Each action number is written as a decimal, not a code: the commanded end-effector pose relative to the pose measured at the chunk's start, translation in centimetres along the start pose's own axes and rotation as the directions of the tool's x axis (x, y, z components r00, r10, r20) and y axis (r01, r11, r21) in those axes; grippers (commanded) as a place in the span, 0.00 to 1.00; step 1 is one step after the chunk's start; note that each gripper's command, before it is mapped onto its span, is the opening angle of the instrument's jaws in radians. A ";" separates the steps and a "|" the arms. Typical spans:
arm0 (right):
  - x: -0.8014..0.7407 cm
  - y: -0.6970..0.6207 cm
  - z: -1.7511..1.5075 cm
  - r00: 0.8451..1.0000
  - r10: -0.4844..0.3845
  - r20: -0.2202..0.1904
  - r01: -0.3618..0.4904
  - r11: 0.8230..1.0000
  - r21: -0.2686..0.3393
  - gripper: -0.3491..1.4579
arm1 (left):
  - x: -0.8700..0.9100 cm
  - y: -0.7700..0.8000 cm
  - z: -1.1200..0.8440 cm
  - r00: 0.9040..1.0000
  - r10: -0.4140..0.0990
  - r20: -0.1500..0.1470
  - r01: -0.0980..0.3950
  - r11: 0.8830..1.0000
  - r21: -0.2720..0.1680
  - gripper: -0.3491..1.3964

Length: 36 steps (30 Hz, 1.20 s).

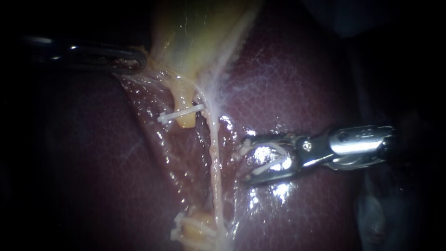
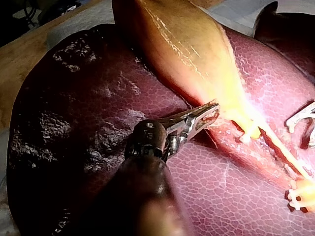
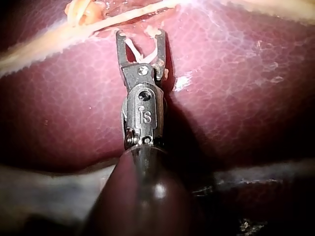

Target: Clipping first clip right tube

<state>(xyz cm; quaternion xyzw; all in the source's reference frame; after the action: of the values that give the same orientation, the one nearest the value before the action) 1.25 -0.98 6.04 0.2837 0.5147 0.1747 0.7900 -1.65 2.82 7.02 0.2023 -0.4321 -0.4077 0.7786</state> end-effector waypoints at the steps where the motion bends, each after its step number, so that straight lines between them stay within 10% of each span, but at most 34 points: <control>1: 0.03 -0.03 0.00 1.000 0.008 -0.007 -0.008 1.000 0.003 0.46 | 0.00 0.00 0.00 1.000 0.000 0.000 0.000 1.000 0.000 0.00; 18: 0.25 -0.34 0.18 0.977 0.209 -0.047 -0.205 0.976 0.074 0.46 | 0.00 0.00 0.00 1.000 0.000 0.000 0.000 1.000 0.000 0.00; 36: -0.29 -0.05 0.43 0.946 0.322 -0.030 -0.319 0.944 0.082 0.46 | 0.01 0.00 0.00 1.000 0.000 0.000 0.000 1.000 -0.001 0.00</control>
<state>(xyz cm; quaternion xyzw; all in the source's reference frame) 1.53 -1.31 6.38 0.3916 0.4835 0.2887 0.7277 -1.65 2.81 7.02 0.2020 -0.4321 -0.4078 0.7786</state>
